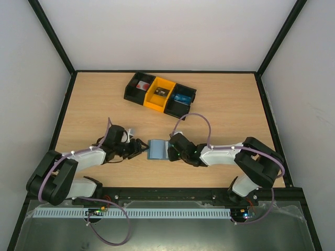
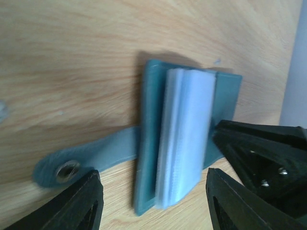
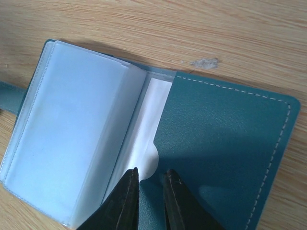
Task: Take the credit cards out of the card holder
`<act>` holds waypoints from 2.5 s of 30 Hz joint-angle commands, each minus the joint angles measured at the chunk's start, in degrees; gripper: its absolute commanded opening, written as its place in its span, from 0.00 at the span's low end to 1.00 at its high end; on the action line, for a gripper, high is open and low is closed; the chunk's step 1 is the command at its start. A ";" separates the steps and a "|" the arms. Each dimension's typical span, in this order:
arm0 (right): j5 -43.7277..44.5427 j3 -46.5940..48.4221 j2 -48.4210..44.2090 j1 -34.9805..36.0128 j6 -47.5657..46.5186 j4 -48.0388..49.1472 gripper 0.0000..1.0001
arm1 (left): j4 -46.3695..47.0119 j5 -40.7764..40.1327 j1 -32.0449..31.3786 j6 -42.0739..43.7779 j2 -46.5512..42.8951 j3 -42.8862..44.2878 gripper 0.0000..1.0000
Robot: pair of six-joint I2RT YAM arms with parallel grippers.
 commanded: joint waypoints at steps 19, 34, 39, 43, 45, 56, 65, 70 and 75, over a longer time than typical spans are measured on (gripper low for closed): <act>-4.74 6.21 -4.54 -0.38 9.71 -0.85 0.22 | 9.25 2.97 -1.35 -12.92 -12.61 1.04 0.58; -6.08 -0.56 2.95 -0.38 12.38 10.59 0.20 | 24.18 2.95 -2.33 -15.58 2.36 -1.37 0.67; -5.85 -2.89 4.61 -0.38 12.81 12.69 0.19 | 27.66 3.47 -2.92 -15.86 5.91 -2.30 0.65; -4.79 -4.44 5.33 -0.39 12.96 14.31 0.14 | 27.70 3.69 -3.36 -15.13 7.62 -2.01 0.66; -5.43 -4.78 5.71 -0.38 13.05 15.20 0.10 | 27.19 3.89 -3.67 -14.75 8.34 -1.56 0.66; -6.75 -7.31 5.69 -0.38 14.55 18.44 0.04 | 16.49 -0.55 -5.58 -7.59 9.44 1.09 0.66; -6.64 -8.85 5.62 -0.38 15.31 19.66 0.04 | 14.17 -1.54 -6.05 -6.47 9.44 1.32 0.66; -7.04 -9.11 6.04 -0.38 15.47 20.41 0.04 | 15.46 -0.16 -6.46 -7.37 9.62 0.86 0.64; -8.19 -9.23 6.77 -0.39 15.98 21.73 0.04 | 17.95 1.72 -7.02 -9.16 9.90 1.30 0.54</act>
